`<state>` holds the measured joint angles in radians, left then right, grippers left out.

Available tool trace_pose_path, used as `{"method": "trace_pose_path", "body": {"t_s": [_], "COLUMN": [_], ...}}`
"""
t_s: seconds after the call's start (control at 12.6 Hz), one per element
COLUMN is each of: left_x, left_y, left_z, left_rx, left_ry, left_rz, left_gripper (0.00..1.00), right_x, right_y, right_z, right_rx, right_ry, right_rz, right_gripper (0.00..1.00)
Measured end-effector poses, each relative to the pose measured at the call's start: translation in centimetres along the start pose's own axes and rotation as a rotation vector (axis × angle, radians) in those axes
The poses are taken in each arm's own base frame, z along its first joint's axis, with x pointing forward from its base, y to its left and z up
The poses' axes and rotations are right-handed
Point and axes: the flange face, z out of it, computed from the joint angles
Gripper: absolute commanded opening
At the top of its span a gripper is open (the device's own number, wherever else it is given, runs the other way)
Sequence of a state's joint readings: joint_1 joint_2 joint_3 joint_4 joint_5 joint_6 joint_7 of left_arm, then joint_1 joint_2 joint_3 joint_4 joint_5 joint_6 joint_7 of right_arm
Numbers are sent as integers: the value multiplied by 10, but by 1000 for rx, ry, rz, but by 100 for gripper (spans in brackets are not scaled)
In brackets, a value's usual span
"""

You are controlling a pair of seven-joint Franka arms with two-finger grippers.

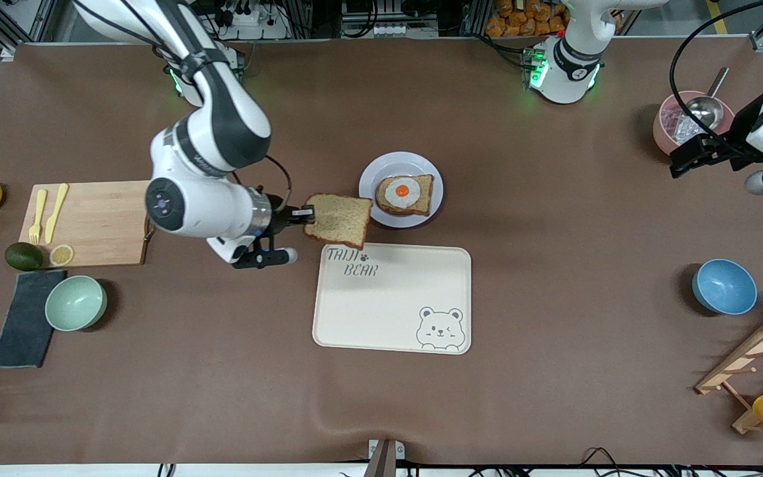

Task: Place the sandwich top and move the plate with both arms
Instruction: 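Carry the bread slice over the white plate with the right gripper, then lower the bread onto the egg toast and open the right gripper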

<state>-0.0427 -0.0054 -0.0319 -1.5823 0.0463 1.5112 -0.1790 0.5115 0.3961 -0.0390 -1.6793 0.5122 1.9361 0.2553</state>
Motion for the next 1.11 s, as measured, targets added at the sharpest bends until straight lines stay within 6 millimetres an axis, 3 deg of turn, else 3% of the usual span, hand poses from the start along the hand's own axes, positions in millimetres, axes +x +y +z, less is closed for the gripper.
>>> {"method": "trace_pose_path", "body": {"t_s": [0.24,0.4,0.72,1.11], "left_x": [0,0,0,0], "left_y": [0,0,0,0], "left_z": [0,0,0,0], "left_rx": [0,0,0,0], "left_ry": [0,1,1,1], "left_rz": [0,-1,-1,-1], "left_gripper": [100,100,100,100], "right_x": [-16,-28,-52,-77], "right_y": [-30,-39,-41,-31], "right_z": [37,62,113,159], "right_rx": [20,56,101,119], "right_ry": [30,31,9,10], "right_rz": [80,103,111,42], "right_gripper": [0,0,0,0]}}
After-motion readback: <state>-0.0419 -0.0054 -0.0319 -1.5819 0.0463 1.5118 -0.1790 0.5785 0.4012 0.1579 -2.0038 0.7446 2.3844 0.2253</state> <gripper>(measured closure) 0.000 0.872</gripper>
